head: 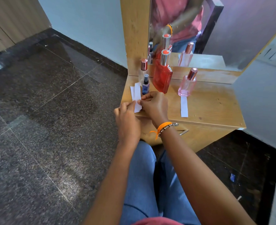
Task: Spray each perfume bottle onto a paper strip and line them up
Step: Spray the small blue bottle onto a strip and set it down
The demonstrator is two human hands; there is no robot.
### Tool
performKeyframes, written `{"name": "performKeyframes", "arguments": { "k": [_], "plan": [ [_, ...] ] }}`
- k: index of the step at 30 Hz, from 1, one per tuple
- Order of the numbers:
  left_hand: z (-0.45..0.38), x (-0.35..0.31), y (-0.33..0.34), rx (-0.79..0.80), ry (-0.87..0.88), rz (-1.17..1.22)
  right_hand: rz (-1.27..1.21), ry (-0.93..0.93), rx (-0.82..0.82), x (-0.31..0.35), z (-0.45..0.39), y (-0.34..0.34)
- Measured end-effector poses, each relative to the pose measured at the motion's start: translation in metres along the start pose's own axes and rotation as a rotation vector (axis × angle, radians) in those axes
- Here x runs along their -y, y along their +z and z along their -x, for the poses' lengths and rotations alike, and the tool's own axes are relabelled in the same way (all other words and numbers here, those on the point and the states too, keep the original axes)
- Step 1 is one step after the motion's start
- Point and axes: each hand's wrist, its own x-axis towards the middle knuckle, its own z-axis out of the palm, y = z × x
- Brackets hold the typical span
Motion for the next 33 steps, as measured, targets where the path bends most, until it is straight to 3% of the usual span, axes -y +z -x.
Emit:
{"name": "performKeyframes", "arguments": {
  "k": [15,23,33],
  "plan": [
    [0.001,-0.002,0.001,0.008,0.006,-0.07,0.131,-0.207,-0.01,-0.004,0.021,-0.03],
    [0.008,-0.019,0.001,-0.038,0.045,-0.089,0.132,-0.108,-0.07,-0.031,0.037,-0.066],
    [0.019,-0.043,0.013,0.063,0.135,0.001,0.401,-0.102,-0.146,-0.04,0.025,-0.083]
  ]
}}
